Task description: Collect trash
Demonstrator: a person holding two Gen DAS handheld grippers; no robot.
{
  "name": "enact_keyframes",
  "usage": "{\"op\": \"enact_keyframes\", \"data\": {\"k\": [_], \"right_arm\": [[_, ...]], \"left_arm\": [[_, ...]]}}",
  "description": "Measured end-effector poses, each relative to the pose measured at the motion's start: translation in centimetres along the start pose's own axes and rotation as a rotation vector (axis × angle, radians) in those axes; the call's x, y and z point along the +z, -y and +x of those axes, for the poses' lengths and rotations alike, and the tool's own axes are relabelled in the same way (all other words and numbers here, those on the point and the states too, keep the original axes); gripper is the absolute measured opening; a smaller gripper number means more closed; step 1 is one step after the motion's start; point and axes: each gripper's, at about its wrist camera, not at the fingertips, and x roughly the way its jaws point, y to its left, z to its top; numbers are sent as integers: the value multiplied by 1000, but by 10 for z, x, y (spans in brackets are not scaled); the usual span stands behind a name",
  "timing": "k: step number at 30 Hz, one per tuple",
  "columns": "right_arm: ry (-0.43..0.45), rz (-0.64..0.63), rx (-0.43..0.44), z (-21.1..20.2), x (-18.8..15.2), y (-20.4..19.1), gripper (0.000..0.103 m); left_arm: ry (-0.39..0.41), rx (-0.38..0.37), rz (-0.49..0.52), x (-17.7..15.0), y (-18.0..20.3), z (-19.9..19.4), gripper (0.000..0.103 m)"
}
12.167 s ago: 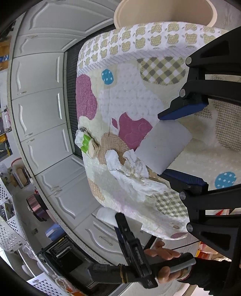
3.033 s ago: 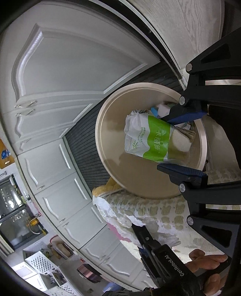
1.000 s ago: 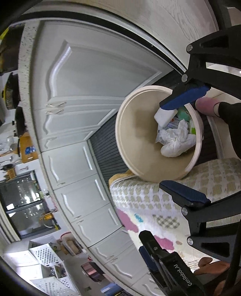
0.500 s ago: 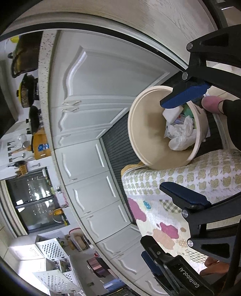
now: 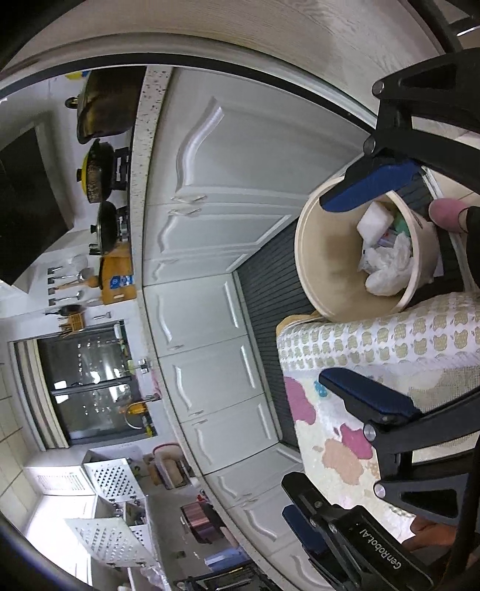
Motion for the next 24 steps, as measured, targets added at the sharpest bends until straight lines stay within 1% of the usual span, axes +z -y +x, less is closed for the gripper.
{"op": "enact_keyframes", "data": {"k": [7,18,24], "right_arm": [[12,-31,-2,-7,0,-11,86],[38,-47,-8,-16,1,-20,88],[36,-51,-14,-15,0,-19,89]], "left_arm": [[28,14,-18,1,-8,-11,58],[34,31,-19,-1,-7,-15,58],[38,38,-9,-2,-6,-16,58]]}}
